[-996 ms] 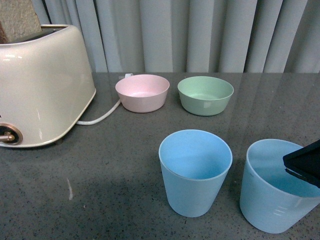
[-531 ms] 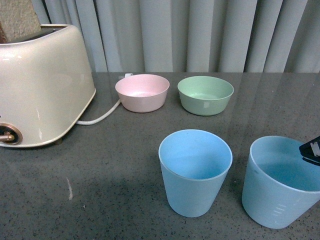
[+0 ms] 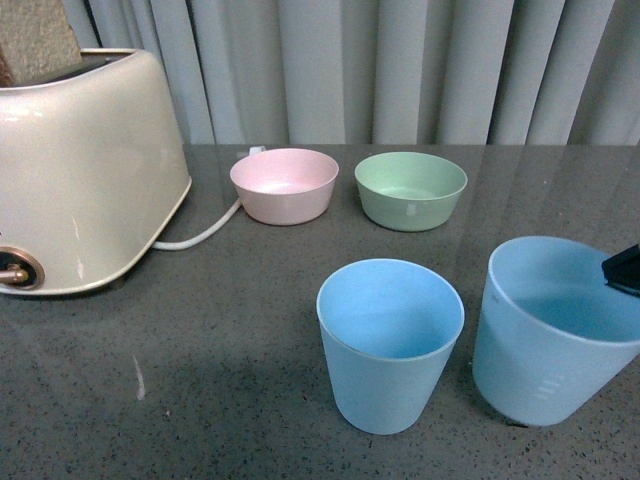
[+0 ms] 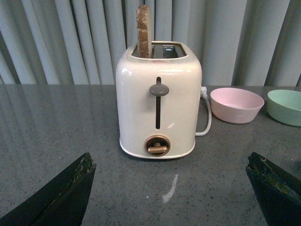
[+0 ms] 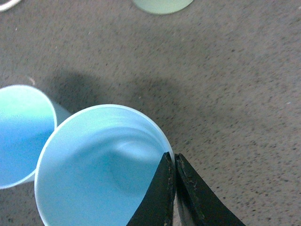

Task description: Stack blue cups with both arms

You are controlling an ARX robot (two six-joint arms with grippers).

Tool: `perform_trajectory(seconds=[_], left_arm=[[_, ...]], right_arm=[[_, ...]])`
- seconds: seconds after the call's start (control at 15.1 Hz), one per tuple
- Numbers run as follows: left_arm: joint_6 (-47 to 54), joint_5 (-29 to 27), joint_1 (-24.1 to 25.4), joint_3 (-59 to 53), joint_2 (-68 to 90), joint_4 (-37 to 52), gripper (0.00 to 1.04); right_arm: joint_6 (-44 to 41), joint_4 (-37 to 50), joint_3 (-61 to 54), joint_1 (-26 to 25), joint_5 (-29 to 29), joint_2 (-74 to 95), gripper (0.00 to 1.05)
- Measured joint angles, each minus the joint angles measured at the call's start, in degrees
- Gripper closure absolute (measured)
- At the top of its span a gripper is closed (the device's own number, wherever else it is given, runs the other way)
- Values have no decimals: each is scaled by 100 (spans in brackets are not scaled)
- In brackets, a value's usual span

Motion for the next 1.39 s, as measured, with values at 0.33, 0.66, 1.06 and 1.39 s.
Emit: perform_trajectory(seconds=[0.33, 0.66, 1.06, 1.39], left_arm=[[0, 0, 0, 0, 0, -2, 7], [0, 0, 0, 0, 0, 0, 7], [0, 0, 0, 0, 0, -2, 7], [0, 0, 0, 0, 0, 0, 7]], right_arm=[[114, -90, 988, -46, -892, -382, 103], [240, -142, 1001, 621, -1010, -428, 103], [238, -15, 866, 911, -739, -136, 103], [236, 52, 743, 1021, -645, 22, 103]])
